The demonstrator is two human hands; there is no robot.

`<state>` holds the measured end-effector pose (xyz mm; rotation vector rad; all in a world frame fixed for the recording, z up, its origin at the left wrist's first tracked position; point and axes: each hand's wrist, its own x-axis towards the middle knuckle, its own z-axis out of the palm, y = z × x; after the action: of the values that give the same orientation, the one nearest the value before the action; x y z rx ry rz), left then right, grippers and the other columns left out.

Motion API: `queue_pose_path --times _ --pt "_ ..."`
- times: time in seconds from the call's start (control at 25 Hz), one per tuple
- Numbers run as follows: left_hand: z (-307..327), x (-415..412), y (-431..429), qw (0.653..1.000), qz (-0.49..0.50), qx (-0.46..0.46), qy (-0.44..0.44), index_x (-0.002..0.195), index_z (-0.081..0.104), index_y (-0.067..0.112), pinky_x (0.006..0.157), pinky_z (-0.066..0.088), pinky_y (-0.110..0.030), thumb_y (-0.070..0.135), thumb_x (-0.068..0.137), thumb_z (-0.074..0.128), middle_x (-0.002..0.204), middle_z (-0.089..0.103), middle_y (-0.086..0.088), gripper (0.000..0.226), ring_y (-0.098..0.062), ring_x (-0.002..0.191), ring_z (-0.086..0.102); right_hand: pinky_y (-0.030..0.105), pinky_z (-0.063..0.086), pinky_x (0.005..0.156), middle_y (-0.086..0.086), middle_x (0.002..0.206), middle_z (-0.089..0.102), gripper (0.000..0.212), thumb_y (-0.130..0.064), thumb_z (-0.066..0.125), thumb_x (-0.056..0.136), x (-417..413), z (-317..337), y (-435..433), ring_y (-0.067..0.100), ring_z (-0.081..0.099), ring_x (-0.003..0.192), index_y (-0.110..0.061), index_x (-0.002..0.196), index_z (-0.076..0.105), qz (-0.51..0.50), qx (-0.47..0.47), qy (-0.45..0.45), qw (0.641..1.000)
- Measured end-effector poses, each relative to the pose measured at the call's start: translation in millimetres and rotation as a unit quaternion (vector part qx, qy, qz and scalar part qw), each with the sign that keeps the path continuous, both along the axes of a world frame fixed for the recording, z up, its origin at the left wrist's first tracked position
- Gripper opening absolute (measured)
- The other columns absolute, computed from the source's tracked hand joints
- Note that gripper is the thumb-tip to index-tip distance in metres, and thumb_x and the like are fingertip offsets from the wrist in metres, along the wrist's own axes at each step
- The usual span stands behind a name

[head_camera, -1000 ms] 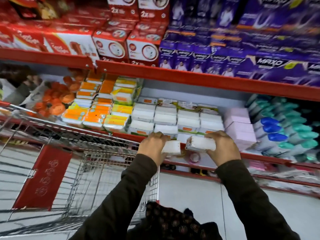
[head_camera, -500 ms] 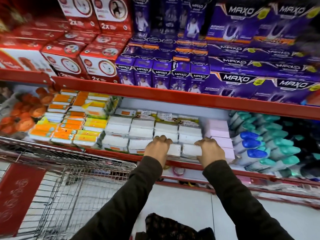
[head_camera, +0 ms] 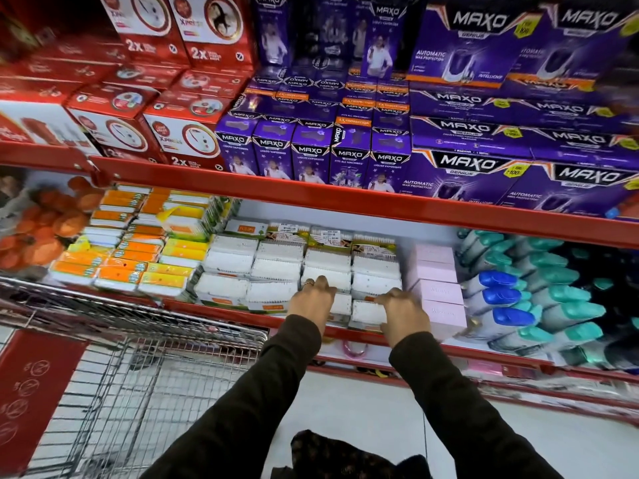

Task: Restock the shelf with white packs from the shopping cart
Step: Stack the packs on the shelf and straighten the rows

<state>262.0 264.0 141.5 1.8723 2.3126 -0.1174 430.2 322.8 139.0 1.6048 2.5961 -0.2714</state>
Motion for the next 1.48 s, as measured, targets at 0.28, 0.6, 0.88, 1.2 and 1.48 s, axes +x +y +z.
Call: queue_pose_path --times 0.28,0.6,0.88,1.2,1.48 --pt "-7.8 -7.3 -14.9 0.992 0.016 0.061 -0.11 0.143 0.044 0.022 0.095 0.056 -0.039 0.005 0.089 0.06 0.142 0.047 -0.007 0.06 -0.027 0.12 0.057 0.038 0.048 0.105 0.007 0.136 0.052 0.056 -0.008 0.072 0.081 2.3 -8.2 -11.9 0.027 0.051 0.125 -0.019 0.132 0.054 -0.021 -0.016 0.099 0.995" --pt "-2.7 19.6 -29.6 0.375 0.559 0.121 -0.73 0.149 0.03 0.008 0.109 0.04 -0.046 0.039 0.103 0.043 0.152 0.039 -0.021 0.058 -0.038 0.128 0.049 0.054 0.04 0.11 0.018 0.153 0.032 0.059 -0.039 0.053 0.099 -16.8 -2.9 -56.5 0.042 0.041 0.136 -0.02 0.15 0.029 -0.547 -0.401 0.699 0.227" --pt "7.9 17.8 -17.7 0.222 0.575 0.128 -0.777 0.157 0.013 0.015 0.119 0.032 -0.045 0.061 0.096 0.04 0.157 0.029 -0.024 0.08 -0.038 0.139 0.041 0.052 0.044 0.105 0.018 0.155 0.032 0.067 -0.047 0.052 0.096 -29.0 -9.2 -27.8 0.043 0.05 0.126 -0.019 0.152 0.026 -0.563 -0.417 0.681 0.212" --pt "-13.5 3.6 -27.3 0.232 0.586 0.151 -0.762 0.155 0.021 0.015 0.111 0.039 -0.045 0.064 0.095 0.04 0.159 0.029 -0.016 0.08 -0.039 0.137 0.043 0.05 0.038 0.113 0.021 0.155 0.032 0.069 -0.04 0.054 0.098 -36.3 -13.9 -37.1 0.041 0.043 0.136 -0.012 0.153 0.023 -0.551 -0.447 0.675 0.2" --pt "-1.5 -47.3 -34.4 0.255 0.596 0.242 -0.722 0.157 0.014 0.019 0.119 0.03 -0.046 0.064 0.097 0.033 0.164 0.017 -0.011 0.077 -0.033 0.143 0.036 0.051 0.039 0.112 0.026 0.153 0.034 0.069 -0.041 0.053 0.098 -74.2 -1.8 -46.7 0.044 0.044 0.134 -0.006 0.15 0.025 -0.536 -0.507 0.642 0.209"
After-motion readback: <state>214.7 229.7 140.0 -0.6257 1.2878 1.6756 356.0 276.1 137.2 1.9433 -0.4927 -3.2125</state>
